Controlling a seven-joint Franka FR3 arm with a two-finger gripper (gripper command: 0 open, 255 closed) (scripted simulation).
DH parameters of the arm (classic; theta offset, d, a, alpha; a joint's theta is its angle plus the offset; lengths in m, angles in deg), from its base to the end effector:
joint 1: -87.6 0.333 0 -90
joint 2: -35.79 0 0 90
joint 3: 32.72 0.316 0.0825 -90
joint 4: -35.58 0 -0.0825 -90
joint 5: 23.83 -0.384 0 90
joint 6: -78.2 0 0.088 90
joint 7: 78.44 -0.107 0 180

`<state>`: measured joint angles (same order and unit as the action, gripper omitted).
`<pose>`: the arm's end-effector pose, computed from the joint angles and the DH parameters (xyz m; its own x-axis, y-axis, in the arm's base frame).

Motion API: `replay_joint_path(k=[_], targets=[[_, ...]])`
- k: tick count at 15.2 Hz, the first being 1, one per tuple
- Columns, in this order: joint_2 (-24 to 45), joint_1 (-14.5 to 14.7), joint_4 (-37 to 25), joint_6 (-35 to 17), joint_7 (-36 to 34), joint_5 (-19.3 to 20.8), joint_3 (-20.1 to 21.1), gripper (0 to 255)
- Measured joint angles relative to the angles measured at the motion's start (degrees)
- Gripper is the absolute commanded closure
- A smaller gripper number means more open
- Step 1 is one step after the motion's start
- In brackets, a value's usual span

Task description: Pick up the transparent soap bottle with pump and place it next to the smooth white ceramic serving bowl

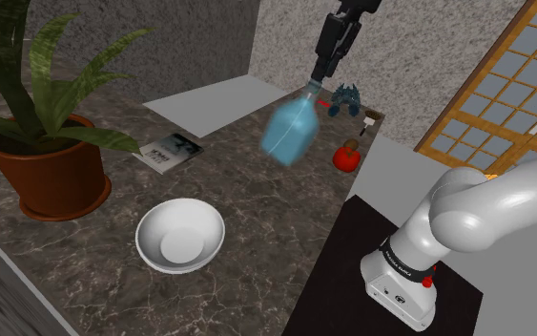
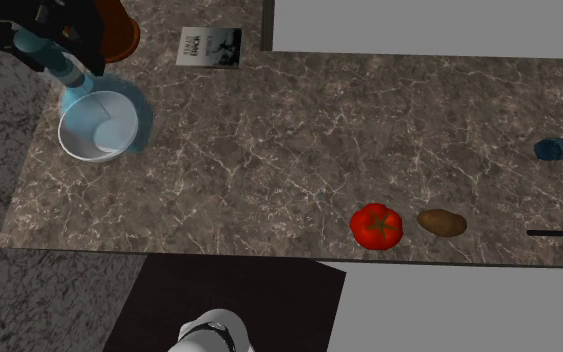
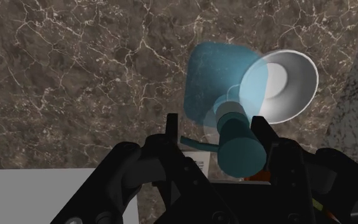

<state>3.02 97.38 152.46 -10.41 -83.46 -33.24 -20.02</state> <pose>0.3280 0.1835 0.6579 0.9585 0.2780 0.0625 0.2812 -0.9584 -0.0499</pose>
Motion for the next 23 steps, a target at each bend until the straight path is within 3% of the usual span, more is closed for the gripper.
replay_joint_path(k=[23], targets=[[-3.4, 0.9, 20.3, -16.9, 1.3, -1.8, 1.6, 255]])
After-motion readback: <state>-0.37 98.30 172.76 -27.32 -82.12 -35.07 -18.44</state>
